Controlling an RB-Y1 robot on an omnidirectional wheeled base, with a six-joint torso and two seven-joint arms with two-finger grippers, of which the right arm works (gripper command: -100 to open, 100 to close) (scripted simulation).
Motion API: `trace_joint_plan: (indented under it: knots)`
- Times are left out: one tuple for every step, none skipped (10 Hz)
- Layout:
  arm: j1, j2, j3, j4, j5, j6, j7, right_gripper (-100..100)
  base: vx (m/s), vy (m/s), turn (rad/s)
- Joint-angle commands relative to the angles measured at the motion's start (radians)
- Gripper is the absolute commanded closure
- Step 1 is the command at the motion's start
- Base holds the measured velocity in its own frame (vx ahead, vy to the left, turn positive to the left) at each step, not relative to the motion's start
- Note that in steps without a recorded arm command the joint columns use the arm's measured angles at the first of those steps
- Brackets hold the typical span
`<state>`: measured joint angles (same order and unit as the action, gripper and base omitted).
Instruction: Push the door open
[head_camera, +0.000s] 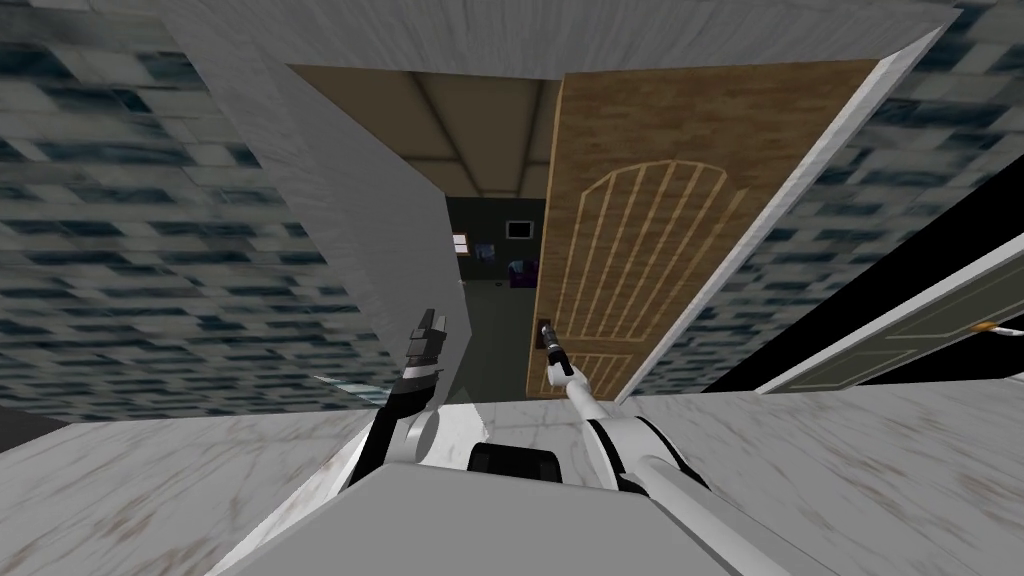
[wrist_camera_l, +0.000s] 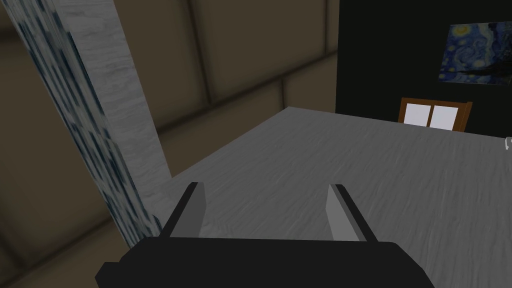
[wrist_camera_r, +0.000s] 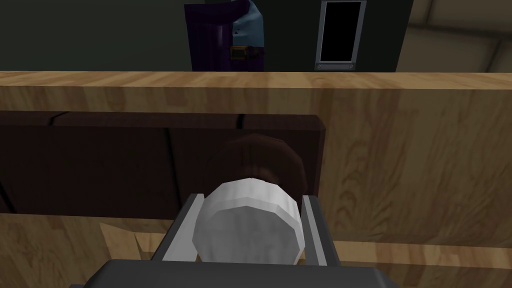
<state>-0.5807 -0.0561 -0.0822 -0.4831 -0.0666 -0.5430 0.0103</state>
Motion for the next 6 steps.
trace_joint_plan:
  knots:
    - [0.008, -0.016, -0.017, -0.017, -0.006, 0.007, 0.007, 100, 0.143, 0.044, -0.029]
    - [0.009, -0.019, -0.02, -0.017, -0.008, 0.007, 0.008, 100, 0.19, 0.072, -0.044]
    - [0.011, -0.025, -0.029, -0.017, -0.012, 0.007, 0.011, 100, 0.167, 0.092, -0.059]
    - [0.011, -0.025, -0.029, -0.017, -0.012, 0.007, 0.011, 100, 0.115, 0.087, -0.03]
    - [0.011, -0.025, -0.029, 0.012, -0.012, 0.007, 0.011, 100, 0.067, 0.036, -0.014]
    - [0.011, -0.025, -0.029, -0.017, -0.012, 0.007, 0.011, 100, 0.015, 0.002, 0.004]
